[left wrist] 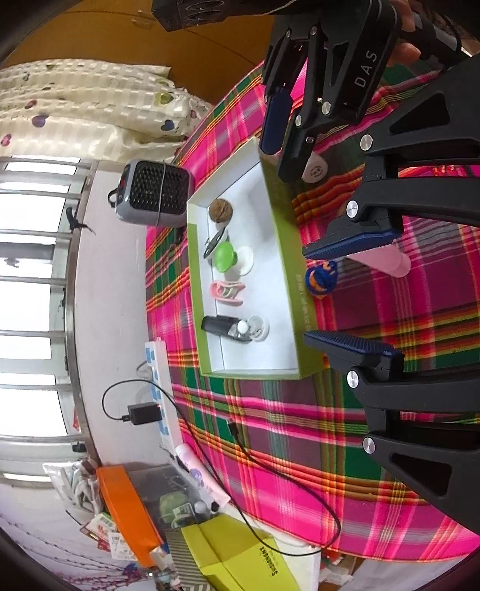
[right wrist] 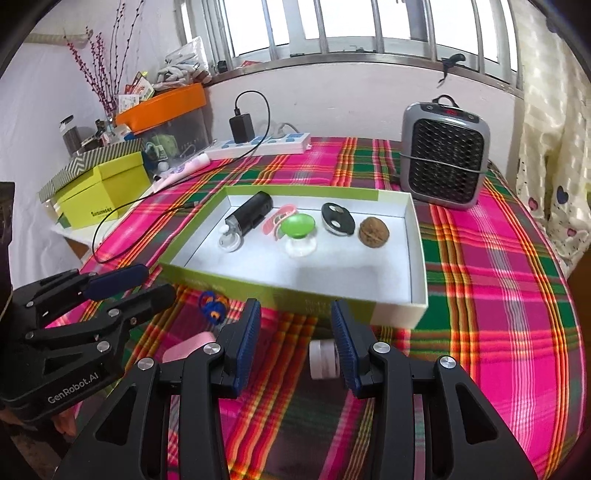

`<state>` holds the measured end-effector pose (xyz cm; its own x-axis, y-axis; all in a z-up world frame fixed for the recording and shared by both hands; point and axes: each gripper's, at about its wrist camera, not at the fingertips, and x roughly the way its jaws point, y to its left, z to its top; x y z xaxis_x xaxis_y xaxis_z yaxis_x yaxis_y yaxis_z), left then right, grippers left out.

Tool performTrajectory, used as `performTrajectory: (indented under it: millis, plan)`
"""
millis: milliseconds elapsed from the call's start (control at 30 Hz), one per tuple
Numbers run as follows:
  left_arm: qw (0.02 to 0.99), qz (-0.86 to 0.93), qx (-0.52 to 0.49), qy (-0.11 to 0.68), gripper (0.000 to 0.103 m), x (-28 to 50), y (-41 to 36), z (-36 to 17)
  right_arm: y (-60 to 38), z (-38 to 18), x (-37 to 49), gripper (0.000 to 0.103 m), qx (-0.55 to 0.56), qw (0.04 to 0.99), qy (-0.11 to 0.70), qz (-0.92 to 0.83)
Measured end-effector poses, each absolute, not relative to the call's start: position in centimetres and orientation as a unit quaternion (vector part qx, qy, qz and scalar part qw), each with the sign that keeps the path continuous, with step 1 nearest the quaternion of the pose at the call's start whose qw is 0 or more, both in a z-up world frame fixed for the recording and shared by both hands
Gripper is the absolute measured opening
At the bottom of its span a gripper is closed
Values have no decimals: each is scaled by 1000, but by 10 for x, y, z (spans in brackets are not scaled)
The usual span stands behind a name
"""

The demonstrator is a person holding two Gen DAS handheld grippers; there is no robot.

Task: Organize objects
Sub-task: 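Withdraw both tools from the box toward the remaining objects, then close the left tool on the pink clip while the right tool closes on the white jar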

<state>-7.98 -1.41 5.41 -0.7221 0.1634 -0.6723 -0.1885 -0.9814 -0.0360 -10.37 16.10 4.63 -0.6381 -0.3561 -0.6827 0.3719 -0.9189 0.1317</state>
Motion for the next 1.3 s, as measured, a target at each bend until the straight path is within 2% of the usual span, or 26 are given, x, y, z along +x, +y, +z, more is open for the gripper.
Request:
performTrajectory:
  millis: [800, 1300]
  plan:
    - [141, 905, -401, -14, 42, -66, -16, 21, 196, 24, -90, 42, 397, 160, -15, -904]
    - [130, 898, -421, 8, 42, -76, -7, 10, 187, 19, -93, 42, 409, 176, -6, -896]
